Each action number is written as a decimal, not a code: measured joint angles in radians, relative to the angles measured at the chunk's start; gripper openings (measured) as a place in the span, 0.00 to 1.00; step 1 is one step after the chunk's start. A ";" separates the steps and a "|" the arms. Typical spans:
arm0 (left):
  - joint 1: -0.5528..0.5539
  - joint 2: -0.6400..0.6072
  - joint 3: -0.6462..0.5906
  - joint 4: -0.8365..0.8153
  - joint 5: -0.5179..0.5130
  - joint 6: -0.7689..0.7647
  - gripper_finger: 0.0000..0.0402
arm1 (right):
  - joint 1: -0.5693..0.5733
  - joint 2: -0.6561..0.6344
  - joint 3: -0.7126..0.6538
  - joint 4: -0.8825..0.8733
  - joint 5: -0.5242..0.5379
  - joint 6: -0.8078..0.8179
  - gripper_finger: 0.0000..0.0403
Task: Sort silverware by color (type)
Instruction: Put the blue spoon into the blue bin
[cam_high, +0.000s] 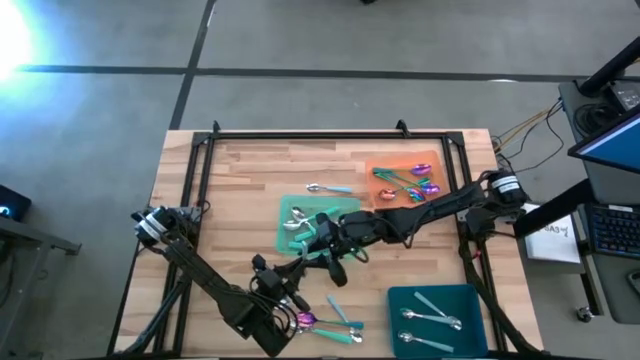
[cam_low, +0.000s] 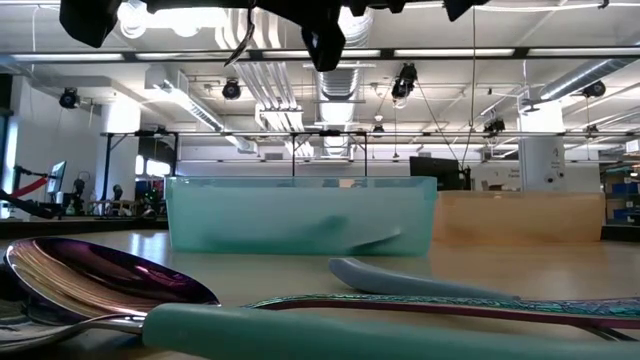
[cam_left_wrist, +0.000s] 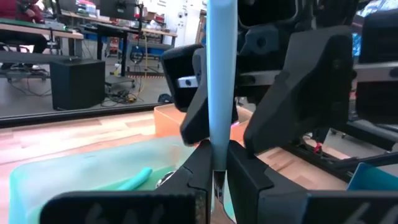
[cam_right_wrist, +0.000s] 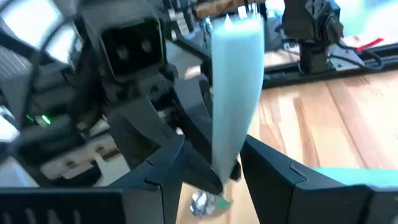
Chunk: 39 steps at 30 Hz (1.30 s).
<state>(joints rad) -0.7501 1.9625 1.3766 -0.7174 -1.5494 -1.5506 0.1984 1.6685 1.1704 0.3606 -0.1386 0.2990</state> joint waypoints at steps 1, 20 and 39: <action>-0.002 0.000 -0.001 -0.001 0.000 0.001 0.03 | 0.000 0.006 0.014 -0.028 0.000 -0.005 0.36; -0.008 0.000 -0.005 -0.003 -0.009 0.028 0.04 | 0.000 0.011 0.067 -0.094 0.008 -0.088 0.08; -0.004 -0.001 0.096 -0.031 0.176 0.216 0.25 | 0.010 -0.104 0.138 -0.626 0.165 -0.057 0.08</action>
<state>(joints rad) -0.7544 1.9617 1.4724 -0.7482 -1.3730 -1.3349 0.2083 1.5647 1.3088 -0.2657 0.0261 0.2420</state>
